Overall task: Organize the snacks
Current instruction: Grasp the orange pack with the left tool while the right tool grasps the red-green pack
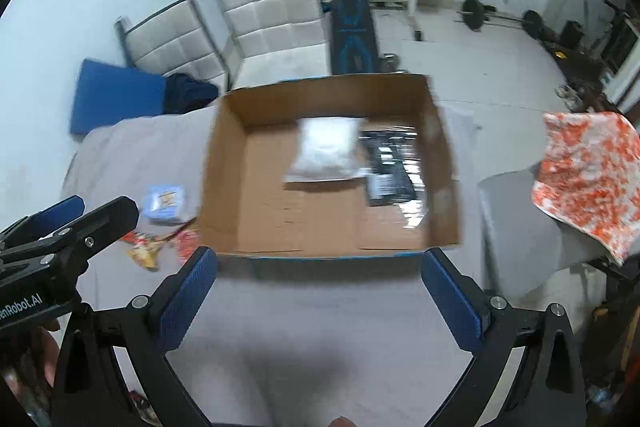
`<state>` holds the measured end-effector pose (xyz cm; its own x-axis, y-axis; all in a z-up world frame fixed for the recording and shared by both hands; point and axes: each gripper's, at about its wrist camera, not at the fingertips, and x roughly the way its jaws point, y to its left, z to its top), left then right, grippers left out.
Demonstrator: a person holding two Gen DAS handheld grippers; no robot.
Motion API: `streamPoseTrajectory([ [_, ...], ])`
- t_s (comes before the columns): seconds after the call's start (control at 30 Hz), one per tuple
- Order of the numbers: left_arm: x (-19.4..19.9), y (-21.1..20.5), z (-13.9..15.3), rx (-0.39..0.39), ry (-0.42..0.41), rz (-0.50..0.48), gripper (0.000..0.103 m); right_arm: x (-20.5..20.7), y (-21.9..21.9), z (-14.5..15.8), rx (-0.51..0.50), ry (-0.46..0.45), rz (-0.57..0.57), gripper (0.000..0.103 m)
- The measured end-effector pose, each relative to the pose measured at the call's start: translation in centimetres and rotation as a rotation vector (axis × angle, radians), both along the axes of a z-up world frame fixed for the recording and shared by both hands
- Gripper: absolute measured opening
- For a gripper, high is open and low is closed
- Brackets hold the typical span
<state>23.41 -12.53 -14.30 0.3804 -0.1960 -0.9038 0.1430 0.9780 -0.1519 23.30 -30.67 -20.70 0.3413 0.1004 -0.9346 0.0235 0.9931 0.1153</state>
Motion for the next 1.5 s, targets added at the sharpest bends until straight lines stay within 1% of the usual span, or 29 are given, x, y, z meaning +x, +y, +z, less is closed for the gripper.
streamPoseTrajectory([
  [0.1, 0.0, 4.0, 0.0, 0.017, 0.010, 0.032, 0.103, 0.7, 4.9, -1.1, 0.019, 0.024, 0.061, 0.103],
  [0.17, 0.0, 7.4, -0.5, 0.050, 0.027, 0.058, 0.103, 1.1, 9.0, -2.5, 0.022, 0.050, 0.116, 0.103],
  [0.2, 0.0, 9.7, -0.8, 0.064, 0.039, 0.083, 0.102, 1.1, 10.3, -3.0, 0.022, 0.063, 0.130, 0.103],
  [0.27, -0.1, 12.9, -1.5, 0.081, 0.052, 0.119, 0.103, 1.4, 14.3, -5.4, 0.061, 0.122, 0.183, 0.103],
  [0.3, -0.1, 15.2, -2.2, 0.094, 0.068, 0.148, 0.102, 1.5, 15.5, -6.1, 0.071, 0.141, 0.200, 0.103],
  [0.4, -0.3, 19.9, -4.2, 0.108, 0.113, 0.209, 0.102, 2.0, 20.7, -9.3, 0.069, 0.199, 0.275, 0.103],
  [0.47, -0.2, 22.3, -5.7, 0.105, 0.148, 0.235, 0.102, 3.0, 23.8, -11.7, 0.042, 0.246, 0.309, 0.103],
  [0.53, 0.1, 24.8, -7.4, 0.111, 0.183, 0.263, 0.103, 4.0, 25.6, -13.9, 0.025, 0.286, 0.327, 0.103],
  [0.6, 0.8, 26.5, -8.9, 0.129, 0.212, 0.270, 0.103, 5.1, 27.3, -16.3, -0.008, 0.340, 0.332, 0.103],
  [0.67, 1.7, 27.9, -10.6, 0.142, 0.239, 0.273, 0.103, 6.3, 28.5, -18.7, -0.029, 0.393, 0.330, 0.103],
  [0.73, 2.8, 29.4, -12.6, 0.150, 0.276, 0.282, 0.103, 7.0, 28.5, -20.6, -0.050, 0.436, 0.323, 0.103],
  [0.8, 3.9, 30.4, -14.5, 0.137, 0.317, 0.278, 0.102, 7.9, 28.9, -22.3, -0.070, 0.477, 0.311, 0.103],
  [0.83, 4.6, 31.0, -15.9, 0.132, 0.348, 0.281, 0.102, 8.2, 29.1, -23.1, -0.083, 0.497, 0.305, 0.103],
  [0.87, 5.0, 31.2, -16.6, 0.126, 0.363, 0.280, 0.102, 8.5, 29.3, -24.1, -0.090, 0.521, 0.301, 0.103],
  [0.93, 6.1, 32.0, -19.1, 0.105, 0.412, 0.277, 0.102, 8.8, 29.6, -25.0, -0.119, 0.540, 0.297, 0.103],
  [1.0, 7.0, 32.3, -20.6, 0.093, 0.443, 0.272, 0.102, 9.1, 30.3, -25.4, -0.161, 0.540, 0.312, 0.102],
  [1.07, 7.8, 32.6, -22.5, 0.078, 0.475, 0.260, 0.102, 9.3, 30.8, -25.8, -0.139, 0.566, 0.321, 0.102],
  [1.17, 8.7, 32.7, -24.3, 0.053, 0.510, 0.246, 0.102, 9.6, 31.3, -26.7, -0.162, 0.590, 0.335, 0.102],
  [1.23, 9.0, 32.7, -25.1, 0.052, 0.516, 0.240, 0.102, 9.8, 31.1, -27.7, -0.166, 0.620, 0.322, 0.101],
  [1.33, 9.7, 32.7, -26.5, 0.053, 0.531, 0.229, 0.102, 10.0, 30.6, -29.1, -0.176, 0.652, 0.312, 0.094],
  [1.37, 9.8, 32.7, -26.8, 0.046, 0.535, 0.226, 0.102, 10.0, 30.3, -29.7, -0.182, 0.667, 0.306, 0.085],
  [1.4, 9.9, 32.8, -27.1, 0.041, 0.541, 0.224, 0.102, 9.9, 30.1, -30.1, -0.180, 0.683, 0.301, 0.074],
  [1.43, 10.0, 32.7, -27.5, 0.042, 0.546, 0.221, 0.102, 9.8, 29.9, -30.4, -0.183, 0.692, 0.297, 0.070],
  [1.47, 10.3, 32.8, -27.8, 0.040, 0.548, 0.217, 0.102, 9.8, 29.6, -30.6, -0.194, 0.691, 0.286, 0.062],
  [1.5, 10.6, 32.7, -28.1, 0.040, 0.549, 0.210, 0.102, 9.7, 29.3, -30.6, -0.202, 0.681, 0.275, 0.059],
])
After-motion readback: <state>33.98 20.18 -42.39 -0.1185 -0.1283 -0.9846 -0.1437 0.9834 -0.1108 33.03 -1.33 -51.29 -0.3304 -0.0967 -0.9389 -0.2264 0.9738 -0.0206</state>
